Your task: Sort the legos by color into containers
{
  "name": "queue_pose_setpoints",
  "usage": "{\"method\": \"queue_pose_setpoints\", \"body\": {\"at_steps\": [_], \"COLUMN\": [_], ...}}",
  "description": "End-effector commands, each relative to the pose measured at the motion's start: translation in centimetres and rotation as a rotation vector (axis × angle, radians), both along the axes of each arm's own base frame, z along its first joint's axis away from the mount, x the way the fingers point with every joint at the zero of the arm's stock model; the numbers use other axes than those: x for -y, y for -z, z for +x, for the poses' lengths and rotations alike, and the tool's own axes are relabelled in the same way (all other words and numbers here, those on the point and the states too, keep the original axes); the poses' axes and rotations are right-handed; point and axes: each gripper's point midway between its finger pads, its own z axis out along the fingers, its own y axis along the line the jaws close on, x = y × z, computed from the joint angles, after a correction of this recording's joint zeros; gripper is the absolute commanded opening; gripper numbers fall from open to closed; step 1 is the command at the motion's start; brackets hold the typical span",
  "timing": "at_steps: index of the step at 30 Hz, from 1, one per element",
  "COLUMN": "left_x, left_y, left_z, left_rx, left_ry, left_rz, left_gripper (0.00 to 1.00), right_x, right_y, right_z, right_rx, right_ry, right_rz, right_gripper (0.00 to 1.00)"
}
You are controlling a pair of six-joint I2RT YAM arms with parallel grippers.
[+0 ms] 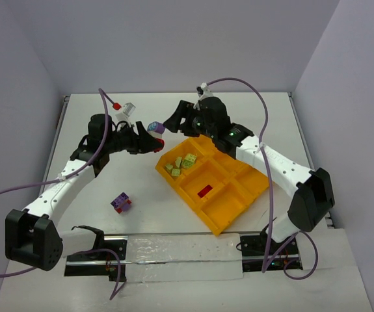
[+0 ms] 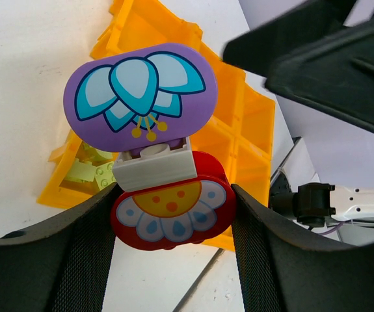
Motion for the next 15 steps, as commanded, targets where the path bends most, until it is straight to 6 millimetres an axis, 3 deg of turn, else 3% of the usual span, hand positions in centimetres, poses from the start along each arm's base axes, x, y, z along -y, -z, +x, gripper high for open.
{"method": "queue_pose_setpoints", "body": {"at_steps": [1, 15], "left_x": [0.3, 0.6], "left_y": [-2.2, -0.9], "left_z": [0.0, -0.3], "left_rx": [0.099, 0.066], "left_ry": [0.032, 0.045], "left_rz": [-0.024, -0.021], "left_gripper": [0.0, 0.0], "right_x": [-2.1, -4.7], "right_y": [-3.0, -1.8], "right_z": [0.0, 0.2], "right_rx": [0.034, 0.01], "right_ry": [-0.058, -0.102], "right_rz": [0.106, 0.102], "right_gripper": [0.75, 0.75]}}
